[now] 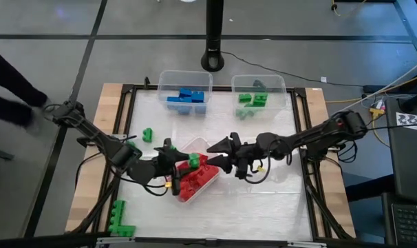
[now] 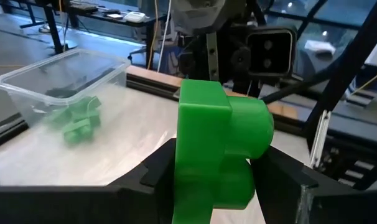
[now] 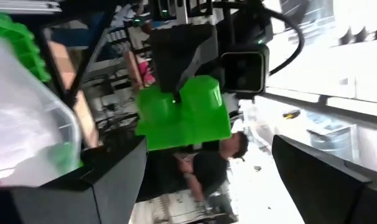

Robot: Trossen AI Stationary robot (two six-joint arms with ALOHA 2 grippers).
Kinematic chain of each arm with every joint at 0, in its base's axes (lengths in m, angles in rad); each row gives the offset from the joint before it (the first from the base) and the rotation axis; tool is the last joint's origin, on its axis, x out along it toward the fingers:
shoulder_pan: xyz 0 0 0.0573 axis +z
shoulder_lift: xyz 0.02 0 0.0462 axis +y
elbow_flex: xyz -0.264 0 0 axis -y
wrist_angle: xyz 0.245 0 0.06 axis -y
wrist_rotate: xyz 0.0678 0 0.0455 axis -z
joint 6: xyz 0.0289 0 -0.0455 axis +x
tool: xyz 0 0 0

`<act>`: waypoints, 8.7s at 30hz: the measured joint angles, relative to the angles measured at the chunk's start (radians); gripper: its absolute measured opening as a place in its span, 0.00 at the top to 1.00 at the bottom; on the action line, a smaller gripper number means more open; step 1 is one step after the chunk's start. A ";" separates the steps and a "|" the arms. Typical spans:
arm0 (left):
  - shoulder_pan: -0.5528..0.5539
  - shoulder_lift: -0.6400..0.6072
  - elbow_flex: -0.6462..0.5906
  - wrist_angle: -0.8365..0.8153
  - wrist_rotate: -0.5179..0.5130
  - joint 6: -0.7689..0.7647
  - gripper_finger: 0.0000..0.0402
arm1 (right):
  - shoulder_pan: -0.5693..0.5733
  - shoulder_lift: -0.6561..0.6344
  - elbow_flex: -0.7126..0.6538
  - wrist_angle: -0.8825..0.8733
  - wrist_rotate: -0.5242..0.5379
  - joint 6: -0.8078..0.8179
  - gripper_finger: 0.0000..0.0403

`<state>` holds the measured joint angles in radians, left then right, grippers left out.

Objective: Sort blocks
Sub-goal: Put the green game piece into the top right transparent bin

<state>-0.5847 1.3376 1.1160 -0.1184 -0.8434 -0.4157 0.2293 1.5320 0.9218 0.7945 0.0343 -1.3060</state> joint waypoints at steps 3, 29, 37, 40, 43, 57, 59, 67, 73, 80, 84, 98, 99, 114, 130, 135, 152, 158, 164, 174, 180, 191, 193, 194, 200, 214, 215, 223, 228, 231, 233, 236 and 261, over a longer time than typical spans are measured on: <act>0.017 0.009 0.000 0.037 0.021 0.001 0.61 | 0.000 0.012 0.000 0.046 -0.001 -0.011 0.15; 0.057 0.013 -0.001 0.109 0.078 0.022 0.58 | -0.002 0.158 0.176 -0.002 -0.016 -0.061 0.15; 0.048 0.013 -0.001 0.111 0.078 0.022 0.58 | -0.002 0.181 0.211 -0.018 0.056 -0.068 0.15; 0.048 0.013 -0.001 0.111 0.078 0.023 0.58 | -0.002 0.181 0.211 -0.021 0.056 -0.068 0.18; 0.048 0.013 0.000 0.109 0.078 0.022 0.58 | -0.002 0.181 0.211 -0.031 0.055 -0.071 0.26; 0.051 -0.006 0.000 0.096 0.085 0.050 0.56 | 0.001 0.181 0.212 -0.031 0.103 -0.046 0.25; 0.052 -0.018 0.000 0.084 0.080 0.063 0.53 | 0.000 0.179 0.212 -0.032 0.107 -0.016 0.26; 0.037 -0.068 0.000 0.066 0.081 0.095 0.39 | 0.000 0.161 0.211 -0.044 0.153 -0.005 0.27; 0.006 -0.139 0.000 -0.022 0.064 0.122 0.38 | -0.001 0.102 0.211 -0.149 0.237 -0.007 0.27; -0.030 -0.182 0.000 -0.334 -0.048 -0.080 0.39 | -0.001 -0.043 0.211 -0.425 0.414 -0.001 0.27; -0.047 -0.180 0.000 -0.506 -0.055 -0.240 0.39 | -0.009 -0.156 0.211 -0.633 0.517 0.042 0.27; -0.090 -0.150 0.000 -0.723 -0.091 -0.468 0.39 | -0.434 -0.398 0.210 -1.300 0.480 0.450 0.27; -0.090 -0.149 0.000 -0.725 -0.091 -0.467 0.40 | -0.484 -0.393 0.207 -1.318 0.451 0.466 0.27; -0.090 -0.141 -0.001 -0.734 -0.088 -0.474 0.39 | -0.873 -0.274 0.107 -1.290 0.192 0.604 0.22; -0.090 -0.141 -0.001 -0.735 -0.084 -0.494 0.40 | -0.870 -0.226 0.116 -1.319 0.345 0.625 0.04; -0.090 -0.141 -0.001 -0.770 -0.016 -0.520 0.40 | -0.851 -0.265 0.152 -1.426 0.272 0.623 0.08; -0.250 -0.123 -0.001 -0.920 0.551 -1.034 0.40 | -0.494 -0.402 0.149 -1.476 0.226 0.656 0.08; -0.358 -0.102 -0.001 -0.934 0.652 -1.371 0.40 | -0.388 -0.402 0.120 -1.460 0.234 0.697 0.08; -0.388 -0.001 -0.001 -0.955 0.834 -1.555 0.40 | -0.281 -0.402 0.051 -1.372 0.235 0.714 0.08; -0.363 0.240 -0.001 -0.950 1.120 -1.641 0.40 | -0.169 -0.402 -0.060 -1.257 0.244 0.758 0.08; -0.364 0.334 -0.001 -0.942 1.159 -1.699 0.40 | -0.135 -0.402 -0.075 -1.216 0.246 0.759 0.08; -0.412 0.394 0.000 -0.928 1.229 -1.851 0.40 | -0.135 -0.402 -0.075 -1.196 0.245 0.756 0.08; -0.428 0.392 -0.001 -0.936 1.230 -1.866 0.40 | -0.135 -0.402 -0.075 -1.193 0.245 0.756 0.08; -0.432 0.392 -0.003 -0.936 1.229 -1.875 0.40 | -0.135 -0.402 -0.075 -1.192 0.245 0.756 0.08; -0.440 0.391 -0.011 -0.934 1.228 -1.879 0.40 | -0.135 -0.402 -0.075 -1.184 0.243 0.756 0.08; -0.393 0.397 -0.014 -0.944 1.200 -1.747 0.40 | -0.136 -0.402 -0.075 -1.184 0.242 0.755 0.08; -0.390 0.397 -0.014 -0.944 1.205 -1.745 0.40 | -0.136 -0.402 -0.075 -1.184 0.242 0.752 0.08; -0.361 0.476 -0.013 -0.945 1.321 -1.601 0.40 | -0.136 -0.401 -0.075 -1.184 0.242 0.748 0.08; -0.367 0.504 -0.014 -0.965 1.371 -1.567 0.40 | -0.136 -0.401 -0.075 -1.184 0.242 0.742 0.08; -0.379 0.504 -0.013 -0.944 1.341 -1.590 0.40 | -0.136 -0.401 -0.075 -1.184 0.241 0.740 0.08; -0.390 0.504 -0.013 -0.944 1.322 -1.612 0.40 | -0.136 -0.401 -0.075 -1.184 0.241 0.734 0.08; -0.406 0.504 -0.013 -0.953 1.291 -1.620 0.40 | -0.136 -0.401 -0.075 -1.184 0.241 0.724 0.08; -0.431 0.528 -0.010 -1.054 1.156 -1.562 0.69 | -0.136 -0.401 -0.075 -1.185 0.215 0.724 0.08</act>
<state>-1.0153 1.8656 1.1058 -1.1726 0.3127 -1.9780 0.0933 1.1313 0.8471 -0.3908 0.2493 -0.5819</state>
